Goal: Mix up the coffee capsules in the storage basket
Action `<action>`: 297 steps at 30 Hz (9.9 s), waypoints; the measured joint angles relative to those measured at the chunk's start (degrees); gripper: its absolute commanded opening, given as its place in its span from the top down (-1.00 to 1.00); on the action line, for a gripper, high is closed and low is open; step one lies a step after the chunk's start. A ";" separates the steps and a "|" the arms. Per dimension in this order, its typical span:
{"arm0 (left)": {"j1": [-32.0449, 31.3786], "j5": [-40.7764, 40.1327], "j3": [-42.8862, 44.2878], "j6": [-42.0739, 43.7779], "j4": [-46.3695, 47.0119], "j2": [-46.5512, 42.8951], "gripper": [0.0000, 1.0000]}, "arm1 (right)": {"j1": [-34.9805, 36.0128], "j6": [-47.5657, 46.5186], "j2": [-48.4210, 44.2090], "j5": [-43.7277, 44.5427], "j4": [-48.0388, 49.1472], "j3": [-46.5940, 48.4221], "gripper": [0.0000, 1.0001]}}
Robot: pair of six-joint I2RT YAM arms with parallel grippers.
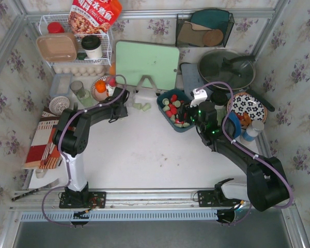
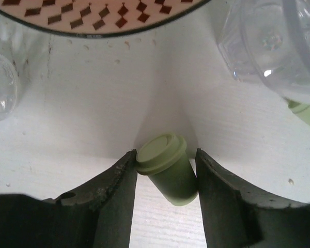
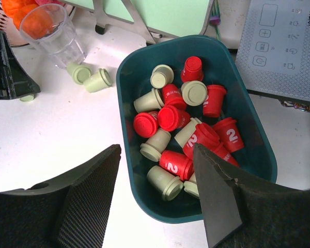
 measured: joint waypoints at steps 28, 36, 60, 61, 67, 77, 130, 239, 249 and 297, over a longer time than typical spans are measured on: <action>-11.61 15.47 -0.81 8.17 14.69 -14.53 0.09 | 0.00 0.26 -3.48 7.58 2.16 -3.89 -0.33; -15.34 21.53 16.15 11.45 18.47 1.20 -0.08 | -0.02 0.26 -5.29 10.73 5.05 -5.75 -0.34; -15.93 3.08 13.00 17.07 8.63 -2.29 -0.54 | -0.13 0.22 -3.37 10.78 5.57 -5.73 -0.35; -15.41 2.36 12.72 17.07 7.63 -2.23 -0.53 | -0.13 0.22 -3.30 10.64 5.57 -5.73 -0.35; -12.37 3.32 13.33 18.60 5.70 1.38 -0.40 | -0.11 0.20 -2.78 10.40 5.60 -5.73 -0.35; -9.16 10.36 18.53 21.46 4.35 8.68 -0.23 | -0.11 0.07 -2.40 9.38 5.62 -5.62 -0.35; -8.26 14.78 35.91 20.57 -15.15 20.72 0.52 | -0.11 0.02 -1.90 8.52 5.62 -5.53 -0.34; -7.41 3.32 -6.19 5.90 7.98 -12.04 -0.74 | 4.13 -0.52 7.93 0.26 7.19 -0.85 -0.37; -6.75 4.15 15.19 5.33 1.55 6.80 -0.74 | 4.13 -1.81 4.02 1.53 7.30 -3.67 -0.37; -13.55 31.06 -37.33 30.73 41.33 -26.27 -0.09 | 4.63 4.22 -0.96 -9.90 -11.17 4.57 -0.29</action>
